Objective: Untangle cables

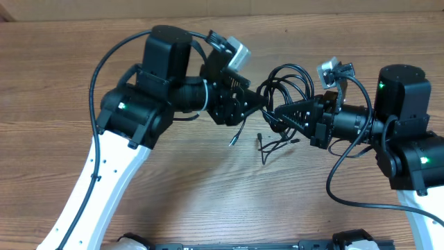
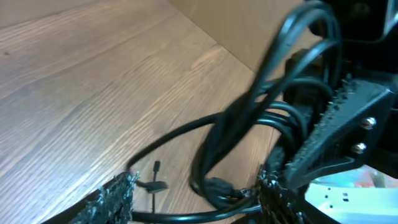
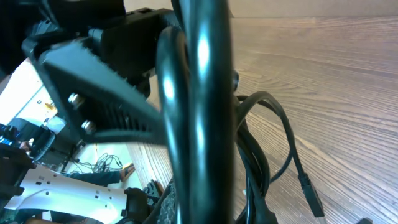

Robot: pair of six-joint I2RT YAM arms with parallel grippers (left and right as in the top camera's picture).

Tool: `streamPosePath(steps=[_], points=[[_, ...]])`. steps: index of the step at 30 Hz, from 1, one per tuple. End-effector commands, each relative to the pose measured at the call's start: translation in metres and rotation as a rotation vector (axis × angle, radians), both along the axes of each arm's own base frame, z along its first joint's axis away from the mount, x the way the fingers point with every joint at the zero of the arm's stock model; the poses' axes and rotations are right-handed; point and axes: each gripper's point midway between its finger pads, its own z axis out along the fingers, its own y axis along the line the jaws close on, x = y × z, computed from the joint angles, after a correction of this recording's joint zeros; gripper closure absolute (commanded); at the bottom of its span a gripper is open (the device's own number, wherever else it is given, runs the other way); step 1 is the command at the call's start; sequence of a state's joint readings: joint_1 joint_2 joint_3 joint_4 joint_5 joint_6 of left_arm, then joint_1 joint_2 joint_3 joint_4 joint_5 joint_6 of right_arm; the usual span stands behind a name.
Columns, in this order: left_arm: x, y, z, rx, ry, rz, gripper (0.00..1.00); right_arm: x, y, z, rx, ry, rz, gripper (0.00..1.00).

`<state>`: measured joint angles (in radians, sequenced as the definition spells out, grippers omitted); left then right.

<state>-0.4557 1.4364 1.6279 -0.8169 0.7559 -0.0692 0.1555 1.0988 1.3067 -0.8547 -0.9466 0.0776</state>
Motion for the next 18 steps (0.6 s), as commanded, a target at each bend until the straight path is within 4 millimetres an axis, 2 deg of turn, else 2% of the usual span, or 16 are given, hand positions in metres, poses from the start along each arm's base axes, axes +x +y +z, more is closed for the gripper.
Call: streamPosePath(steps=[1, 2, 5, 7, 12, 15, 17, 18], points=[[-0.004, -0.007, 0.001, 0.009, -0.026, -0.025, 0.35, -0.005, 0.002, 0.006, 0.015, -0.022, 0.026, 0.96], [-0.003, -0.007, 0.001, 0.010, -0.024, -0.025, 0.36, -0.005, 0.002, 0.006, 0.015, -0.022, 0.026, 0.96], [-0.001, -0.008, -0.003, 0.014, -0.015, -0.025, 0.52, -0.005, 0.002, 0.006, 0.015, -0.022, 0.026, 0.96], [-0.001, -0.009, -0.004, 0.016, -0.011, -0.025, 0.57, -0.005, 0.002, 0.006, 0.015, -0.022, 0.027, 0.96], [0.001, -0.013, -0.010, 0.018, 0.009, -0.035, 0.59, -0.005, 0.002, 0.006, 0.015, -0.022, 0.026, 0.96], [0.003, -0.014, -0.014, 0.021, 0.025, -0.031, 0.65, -0.005, 0.002, 0.006, 0.015, -0.022, 0.027, 0.96], [0.005, -0.015, -0.016, 0.020, 0.039, -0.030, 0.74, -0.005, 0.002, 0.006, 0.015, -0.022, 0.026, 0.96], [0.005, -0.016, -0.017, 0.015, 0.052, -0.027, 0.83, -0.005, 0.002, 0.006, 0.015, -0.022, 0.026, 0.96]])
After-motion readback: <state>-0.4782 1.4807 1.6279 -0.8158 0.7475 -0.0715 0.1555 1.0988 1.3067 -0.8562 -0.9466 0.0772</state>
